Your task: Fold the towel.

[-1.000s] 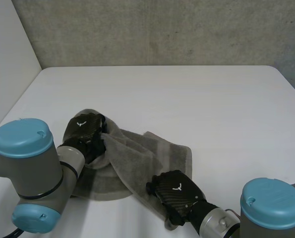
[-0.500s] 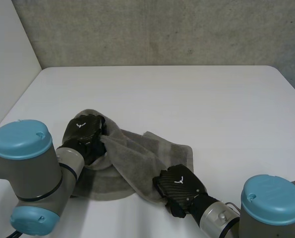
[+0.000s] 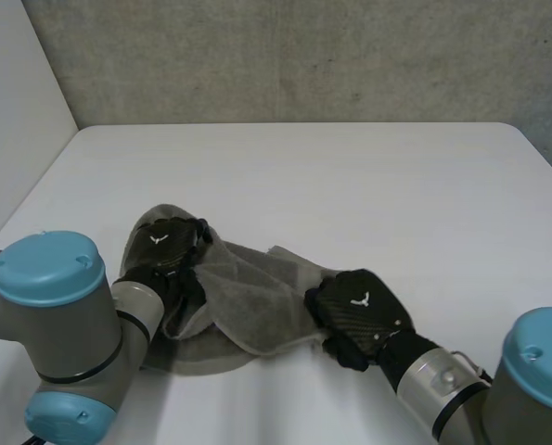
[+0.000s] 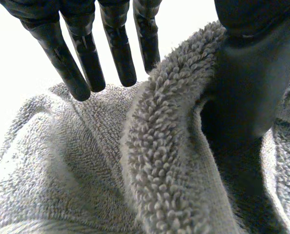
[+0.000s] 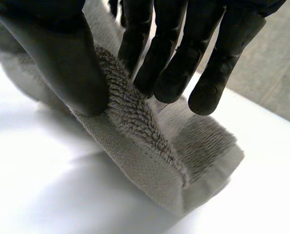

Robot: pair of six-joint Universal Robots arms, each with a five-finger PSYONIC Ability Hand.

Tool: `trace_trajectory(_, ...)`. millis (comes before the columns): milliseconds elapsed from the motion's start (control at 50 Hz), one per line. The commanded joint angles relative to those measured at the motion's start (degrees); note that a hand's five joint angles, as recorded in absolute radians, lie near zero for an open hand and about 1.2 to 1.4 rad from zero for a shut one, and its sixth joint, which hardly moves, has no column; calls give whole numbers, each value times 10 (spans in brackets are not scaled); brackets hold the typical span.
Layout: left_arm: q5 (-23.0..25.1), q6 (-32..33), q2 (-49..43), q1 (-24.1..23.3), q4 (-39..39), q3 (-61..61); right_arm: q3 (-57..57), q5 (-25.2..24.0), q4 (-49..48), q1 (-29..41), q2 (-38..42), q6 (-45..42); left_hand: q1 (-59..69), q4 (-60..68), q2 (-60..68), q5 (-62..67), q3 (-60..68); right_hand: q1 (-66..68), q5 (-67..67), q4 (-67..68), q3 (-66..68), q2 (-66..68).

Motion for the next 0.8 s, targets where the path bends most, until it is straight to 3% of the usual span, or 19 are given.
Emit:
trace_trajectory(20,-1,4,-22,-5,57,2,13,-2,-8,-22,-42,40,-59,-63,-57,-147,-55,20,223,31,32,34)
trace_trajectory(320,1,3,-27,-24,58,-1,11,-5,-7,-20,-10,37,-59,-63,-57,-147,-55,-119,84,-108,-107,-105)
trace_trajectory(400,1,3,-25,-25,58,0,2,-5,-1,-16,12,35,-56,-59,-54,-144,-52,-250,-47,-239,-238,-236)
trace_trajectory(480,1,5,-25,-25,58,0,-1,-4,1,-13,22,35,-49,-53,-47,-137,-45,-286,-82,-275,-274,-272)
trace_trajectory(540,0,5,-26,-25,58,0,-4,-5,1,-12,37,34,-48,-51,-45,-136,-43,-255,-52,-244,-244,-242)
trace_trajectory(580,0,5,-26,-25,58,0,-4,-7,0,-12,39,34,-48,-51,-45,-136,-43,-3,200,8,9,11)
trace_trajectory(700,-3,5,-27,-25,58,0,-1,-7,-5,-21,23,36,-48,-51,-45,-136,-43,20,223,31,32,34)
trace_trajectory(800,-6,5,-30,-24,58,0,9,-2,-10,-34,-38,43,-51,-54,-49,-139,-46,20,223,31,32,34)
